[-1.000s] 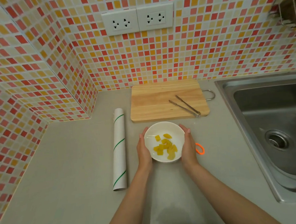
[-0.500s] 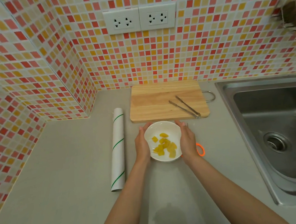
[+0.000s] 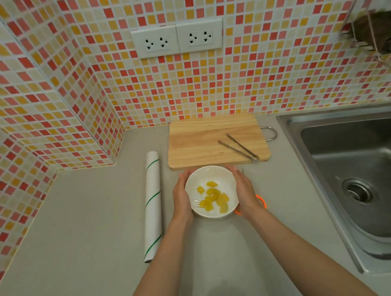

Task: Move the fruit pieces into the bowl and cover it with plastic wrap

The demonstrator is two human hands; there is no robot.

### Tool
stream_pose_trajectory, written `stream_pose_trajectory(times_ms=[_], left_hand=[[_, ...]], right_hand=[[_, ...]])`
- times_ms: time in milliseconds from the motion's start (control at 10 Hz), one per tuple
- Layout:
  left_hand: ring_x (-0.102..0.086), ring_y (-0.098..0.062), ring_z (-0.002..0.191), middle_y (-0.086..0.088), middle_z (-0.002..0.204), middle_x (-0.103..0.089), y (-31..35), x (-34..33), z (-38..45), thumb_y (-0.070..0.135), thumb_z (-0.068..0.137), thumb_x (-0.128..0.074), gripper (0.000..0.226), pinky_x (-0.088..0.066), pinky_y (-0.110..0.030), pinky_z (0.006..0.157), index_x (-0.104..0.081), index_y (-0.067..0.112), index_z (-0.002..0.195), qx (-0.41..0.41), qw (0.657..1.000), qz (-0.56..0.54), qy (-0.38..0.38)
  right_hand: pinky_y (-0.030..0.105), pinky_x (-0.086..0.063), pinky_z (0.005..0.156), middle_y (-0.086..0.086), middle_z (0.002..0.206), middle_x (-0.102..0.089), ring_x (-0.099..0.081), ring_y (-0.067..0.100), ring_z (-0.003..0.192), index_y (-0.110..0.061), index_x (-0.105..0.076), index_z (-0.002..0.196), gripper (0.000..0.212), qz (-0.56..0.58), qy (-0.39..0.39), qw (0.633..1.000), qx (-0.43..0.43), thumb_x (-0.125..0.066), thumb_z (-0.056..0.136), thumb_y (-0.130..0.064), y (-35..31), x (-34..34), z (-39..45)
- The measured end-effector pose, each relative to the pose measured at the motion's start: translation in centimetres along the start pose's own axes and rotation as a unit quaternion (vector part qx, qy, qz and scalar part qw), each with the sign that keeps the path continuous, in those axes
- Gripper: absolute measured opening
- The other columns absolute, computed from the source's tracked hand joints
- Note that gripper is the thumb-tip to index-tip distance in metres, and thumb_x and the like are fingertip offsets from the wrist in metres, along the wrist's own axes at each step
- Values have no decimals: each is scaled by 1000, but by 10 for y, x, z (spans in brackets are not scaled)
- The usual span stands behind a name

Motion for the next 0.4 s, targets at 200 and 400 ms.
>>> stream_pose_trajectory(times_ms=[200, 400], left_hand=[[-68, -19, 89, -3, 91, -75, 7, 2, 2, 36, 89, -53, 28, -55, -25, 71, -75, 18, 91, -54, 994, 90, 14], [-48, -9, 124, 1, 133, -57, 19, 9, 4, 23, 99, -33, 37, -33, -28, 108, -56, 18, 128, -113, 978, 176, 0]], right_hand=[[44, -50, 97, 8, 118, -67, -62, 26, 111, -20, -64, 115, 38, -25, -23, 999, 6, -44, 94, -44, 0, 3, 0], [28, -32, 106, 2, 142, -49, -44, 8, 126, -18, -47, 136, 45, -98, -9, 992, 75, -37, 98, -39, -22, 13, 5]])
Point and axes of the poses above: each hand's wrist, its own z-axis towards the middle knuckle, its own x-axis out of the back of the hand, y = z × x, the point moved 1 cm from there along z, towards the middle knuckle
